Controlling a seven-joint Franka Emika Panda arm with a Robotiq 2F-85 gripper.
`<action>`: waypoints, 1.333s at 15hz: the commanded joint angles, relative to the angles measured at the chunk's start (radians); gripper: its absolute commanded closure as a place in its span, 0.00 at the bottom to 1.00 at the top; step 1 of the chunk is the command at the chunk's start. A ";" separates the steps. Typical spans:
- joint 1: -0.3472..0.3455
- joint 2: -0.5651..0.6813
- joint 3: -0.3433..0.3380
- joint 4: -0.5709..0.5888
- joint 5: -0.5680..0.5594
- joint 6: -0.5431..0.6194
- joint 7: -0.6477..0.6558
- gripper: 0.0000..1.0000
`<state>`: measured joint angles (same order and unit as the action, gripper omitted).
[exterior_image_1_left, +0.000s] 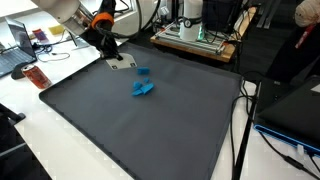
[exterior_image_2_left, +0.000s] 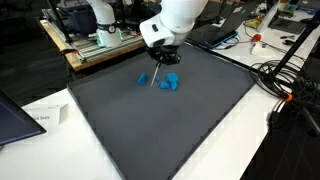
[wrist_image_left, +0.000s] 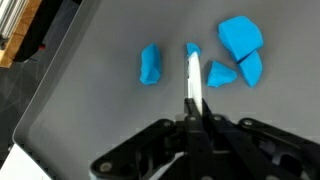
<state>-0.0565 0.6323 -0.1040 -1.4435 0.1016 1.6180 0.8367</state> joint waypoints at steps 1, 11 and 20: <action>-0.052 -0.085 0.008 -0.103 0.091 0.010 -0.128 0.99; -0.128 -0.208 -0.014 -0.311 0.257 0.092 -0.468 0.99; -0.159 -0.294 -0.015 -0.495 0.473 0.300 -0.674 0.99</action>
<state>-0.2085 0.3985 -0.1189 -1.8415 0.5167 1.8233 0.2255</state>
